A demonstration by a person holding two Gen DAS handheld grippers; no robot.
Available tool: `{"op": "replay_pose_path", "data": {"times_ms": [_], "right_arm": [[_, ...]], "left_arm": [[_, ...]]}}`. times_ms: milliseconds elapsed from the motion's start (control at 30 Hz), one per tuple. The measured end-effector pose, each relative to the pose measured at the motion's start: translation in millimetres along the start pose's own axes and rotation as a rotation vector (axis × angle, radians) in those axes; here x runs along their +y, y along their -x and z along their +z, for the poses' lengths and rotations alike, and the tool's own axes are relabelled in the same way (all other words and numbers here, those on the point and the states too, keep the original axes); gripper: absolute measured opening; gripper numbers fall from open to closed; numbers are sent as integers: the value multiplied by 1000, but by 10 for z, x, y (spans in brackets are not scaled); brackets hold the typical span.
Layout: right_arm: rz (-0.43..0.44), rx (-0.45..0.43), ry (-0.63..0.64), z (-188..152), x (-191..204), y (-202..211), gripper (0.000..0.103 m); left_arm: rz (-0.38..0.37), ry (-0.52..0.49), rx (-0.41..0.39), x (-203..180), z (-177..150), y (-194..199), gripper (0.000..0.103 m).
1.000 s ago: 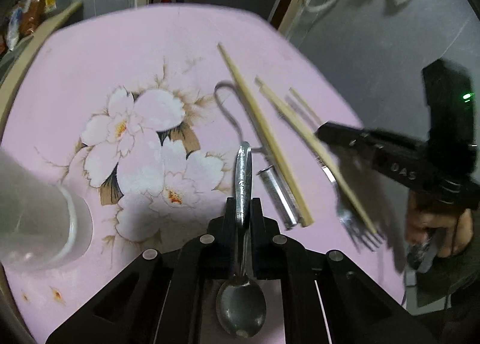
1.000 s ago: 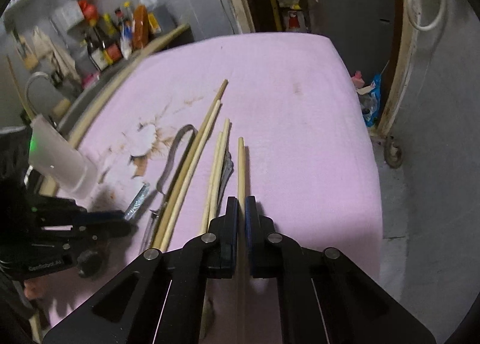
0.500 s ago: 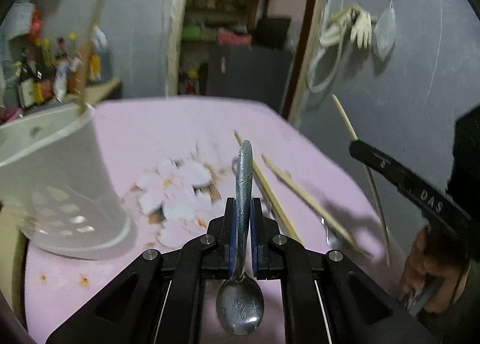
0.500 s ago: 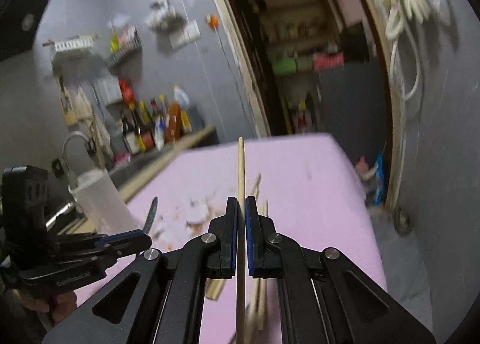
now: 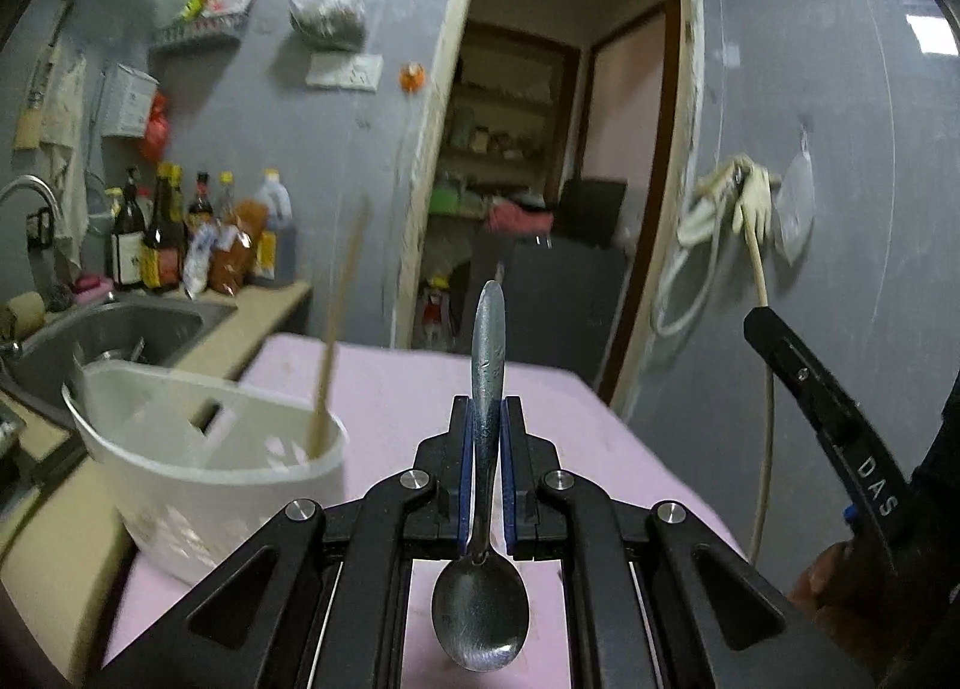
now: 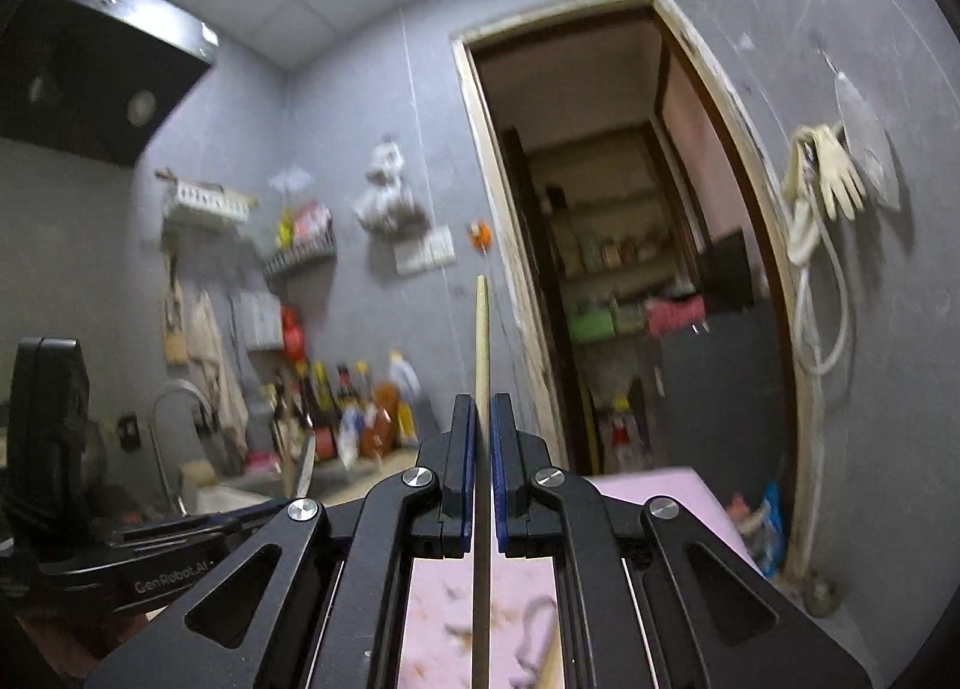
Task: Organize utensils
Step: 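Lift spoon and chopstick and carry both over the white caddy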
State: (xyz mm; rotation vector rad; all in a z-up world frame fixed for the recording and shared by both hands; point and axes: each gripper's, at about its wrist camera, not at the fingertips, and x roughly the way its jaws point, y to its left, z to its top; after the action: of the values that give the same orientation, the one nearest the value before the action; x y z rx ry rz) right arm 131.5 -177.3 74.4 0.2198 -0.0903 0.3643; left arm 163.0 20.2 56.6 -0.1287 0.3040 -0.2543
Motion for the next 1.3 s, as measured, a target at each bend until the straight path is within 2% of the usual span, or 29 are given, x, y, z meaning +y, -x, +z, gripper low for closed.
{"op": "replay_pose_path", "data": {"times_ms": [133,333,467,633,800,1167,1300], "right_arm": [[37,-74,-32,118,120,-119,3],[77,-213,-15,279,519,-323,3],[100,-249,-24,313,740,-479,3],[158,-232,-97,255,861,-716,3],[203,-189,-177,130,928,-978,3],[216,-101,-197,-92,1042,-1314,3],[209,-88,-163,-169,1105,-1318,3]], "left_arm": [[24,18,-62,136,263,169,6],[96,39,-164,486,651,414,6],[154,46,-199,749,800,515,6],[217,100,-230,1206,891,557,6],[245,184,-241,1661,869,479,6],[185,334,-226,2183,678,281,6],[183,329,-231,2176,670,280,6]]}}
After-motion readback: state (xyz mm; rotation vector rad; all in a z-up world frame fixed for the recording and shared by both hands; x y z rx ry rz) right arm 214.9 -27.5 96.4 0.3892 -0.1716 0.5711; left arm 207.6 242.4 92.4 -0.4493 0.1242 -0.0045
